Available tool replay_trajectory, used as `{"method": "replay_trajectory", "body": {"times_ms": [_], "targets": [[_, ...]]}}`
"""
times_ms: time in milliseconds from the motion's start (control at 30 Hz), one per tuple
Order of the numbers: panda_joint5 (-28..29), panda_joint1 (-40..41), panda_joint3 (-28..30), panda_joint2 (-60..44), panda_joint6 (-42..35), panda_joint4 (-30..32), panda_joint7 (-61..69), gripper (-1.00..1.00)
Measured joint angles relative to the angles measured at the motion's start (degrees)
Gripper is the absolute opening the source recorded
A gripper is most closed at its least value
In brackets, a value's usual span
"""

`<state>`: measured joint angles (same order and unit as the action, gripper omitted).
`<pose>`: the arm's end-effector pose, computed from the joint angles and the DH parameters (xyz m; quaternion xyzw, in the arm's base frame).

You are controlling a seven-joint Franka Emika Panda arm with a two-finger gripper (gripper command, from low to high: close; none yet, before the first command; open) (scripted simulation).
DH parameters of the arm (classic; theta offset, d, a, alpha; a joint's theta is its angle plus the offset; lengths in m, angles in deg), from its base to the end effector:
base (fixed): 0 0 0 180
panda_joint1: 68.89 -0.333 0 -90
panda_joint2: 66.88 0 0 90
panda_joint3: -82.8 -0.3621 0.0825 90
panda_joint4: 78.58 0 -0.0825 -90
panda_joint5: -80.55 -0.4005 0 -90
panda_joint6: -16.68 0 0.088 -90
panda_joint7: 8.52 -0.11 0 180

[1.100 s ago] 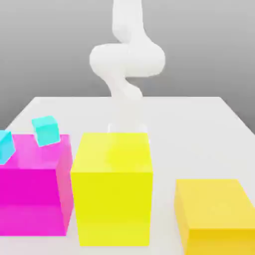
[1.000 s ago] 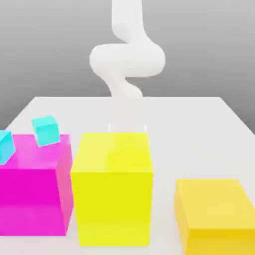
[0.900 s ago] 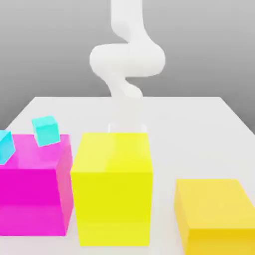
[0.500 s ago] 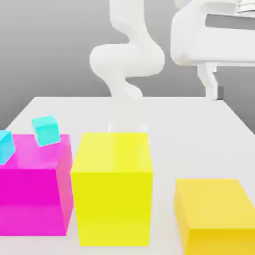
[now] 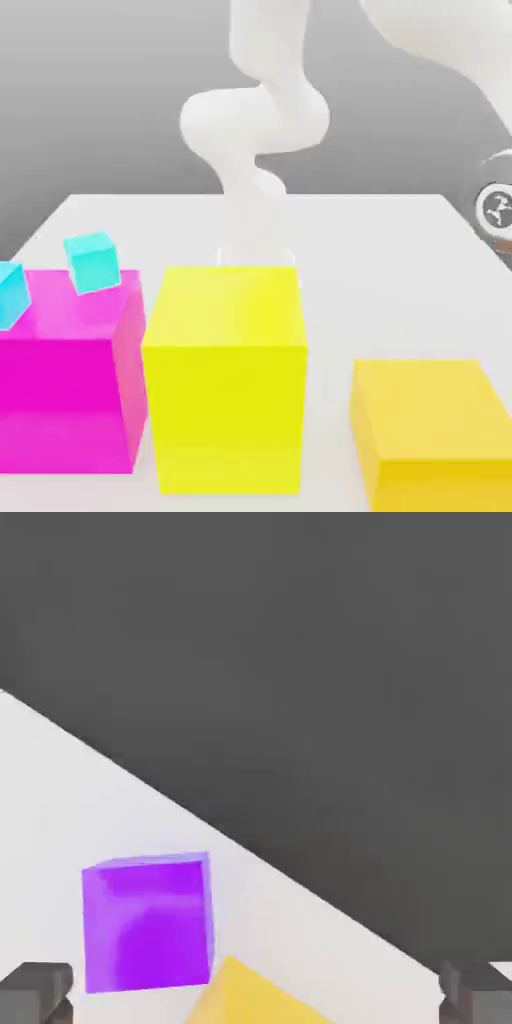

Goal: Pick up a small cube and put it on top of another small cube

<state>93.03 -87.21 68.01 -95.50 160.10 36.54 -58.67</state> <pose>0.5380 0.3432 0.2364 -0.9970 0.0771 -0.0099 0.0031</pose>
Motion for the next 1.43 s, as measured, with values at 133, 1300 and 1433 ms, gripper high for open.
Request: {"method": "replay_trajectory", "body": {"times_ms": [133, 1300, 1433], "targets": [[2.14, -2.42, 2.12, -8.31, 5.21, -2.01, -1.32, 0.0], [-10.56, 39.88, 27.88, 36.08, -21.13, 14.38, -4.2, -1.0], [-10.76, 40.28, 28.23, 35.66, -19.51, 15.62, -4.34, 1.0]]}}
